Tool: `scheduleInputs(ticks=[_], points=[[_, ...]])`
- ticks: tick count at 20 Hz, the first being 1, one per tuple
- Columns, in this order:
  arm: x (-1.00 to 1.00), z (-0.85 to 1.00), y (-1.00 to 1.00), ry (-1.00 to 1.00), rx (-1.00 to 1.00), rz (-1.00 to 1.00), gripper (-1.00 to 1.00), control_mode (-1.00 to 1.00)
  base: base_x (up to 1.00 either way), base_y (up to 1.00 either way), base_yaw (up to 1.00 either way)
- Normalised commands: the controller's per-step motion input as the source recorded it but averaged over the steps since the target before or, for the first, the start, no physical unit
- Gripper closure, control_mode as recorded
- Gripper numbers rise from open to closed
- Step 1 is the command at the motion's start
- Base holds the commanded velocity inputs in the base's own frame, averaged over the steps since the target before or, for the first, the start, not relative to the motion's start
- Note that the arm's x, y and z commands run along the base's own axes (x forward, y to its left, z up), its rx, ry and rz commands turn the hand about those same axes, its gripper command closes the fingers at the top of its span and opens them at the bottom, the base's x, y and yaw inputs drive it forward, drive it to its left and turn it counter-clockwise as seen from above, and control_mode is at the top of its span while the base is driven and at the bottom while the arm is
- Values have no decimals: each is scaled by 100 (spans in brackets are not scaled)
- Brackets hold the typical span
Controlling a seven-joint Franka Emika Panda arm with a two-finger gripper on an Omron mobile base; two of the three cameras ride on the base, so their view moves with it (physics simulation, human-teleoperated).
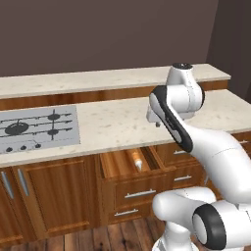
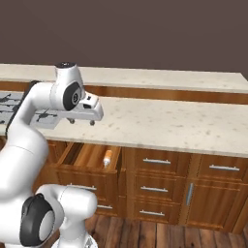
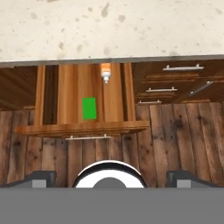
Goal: Restock the sink supplies by placing the sponge and soap dispenser on the counter and next to the sink. Make sure the soap dispenser is upright.
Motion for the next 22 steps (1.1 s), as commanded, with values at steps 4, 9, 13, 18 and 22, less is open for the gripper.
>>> scheduleInputs(ticks=[4,9,13,18,22], points=[[10,-100,38,0,0,0,-100,-100,0,0,0],[7,-100,8,13,0,0,-100,-100,0,0,0],[14,-99,0,27,0,0,-100,-100,0,0,0],[51,-80,0,5,3,-1,-100,-100,0,0,0],[69,-29,0,4,3,0,-100,-100,0,0,0]])
